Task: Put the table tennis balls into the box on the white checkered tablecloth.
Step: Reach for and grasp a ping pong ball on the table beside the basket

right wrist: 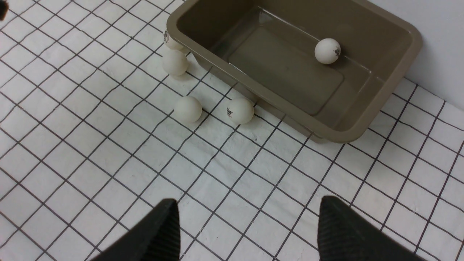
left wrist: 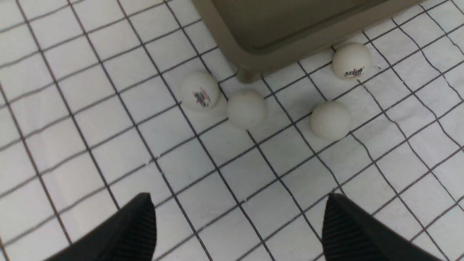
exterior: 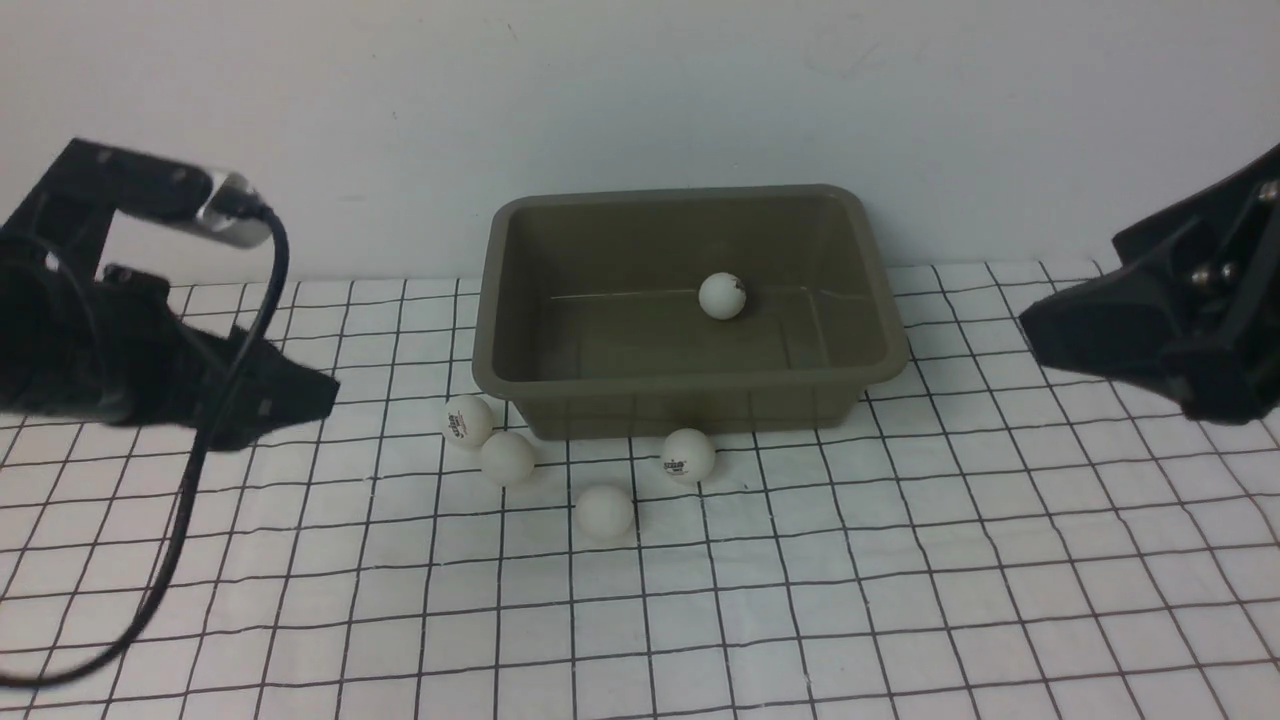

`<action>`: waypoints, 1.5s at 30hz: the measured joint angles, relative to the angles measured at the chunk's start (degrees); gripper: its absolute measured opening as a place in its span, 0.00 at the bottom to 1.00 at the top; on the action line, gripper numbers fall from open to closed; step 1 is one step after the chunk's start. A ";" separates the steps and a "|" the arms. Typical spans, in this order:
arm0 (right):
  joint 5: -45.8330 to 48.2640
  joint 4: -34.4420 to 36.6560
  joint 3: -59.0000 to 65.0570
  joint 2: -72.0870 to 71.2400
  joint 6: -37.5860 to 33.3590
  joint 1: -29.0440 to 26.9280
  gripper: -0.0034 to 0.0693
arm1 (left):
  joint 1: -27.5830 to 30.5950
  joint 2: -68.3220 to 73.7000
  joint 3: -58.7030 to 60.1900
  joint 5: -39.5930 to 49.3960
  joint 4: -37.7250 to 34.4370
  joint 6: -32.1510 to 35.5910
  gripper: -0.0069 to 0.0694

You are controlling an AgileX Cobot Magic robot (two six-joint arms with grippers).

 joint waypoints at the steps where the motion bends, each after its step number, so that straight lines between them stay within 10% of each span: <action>1: 0.21 0.00 0.00 0.00 -0.07 0.00 0.68 | 0.00 2.49 -2.33 1.40 0.00 0.92 0.81; 13: 0.06 0.00 0.00 0.00 -0.30 0.00 0.68 | 0.18 29.40 -30.06 19.24 2.06 13.53 0.81; 45: -0.90 0.21 0.00 0.00 2.76 0.00 0.68 | -3.90 49.26 -32.41 4.89 -7.15 18.62 0.81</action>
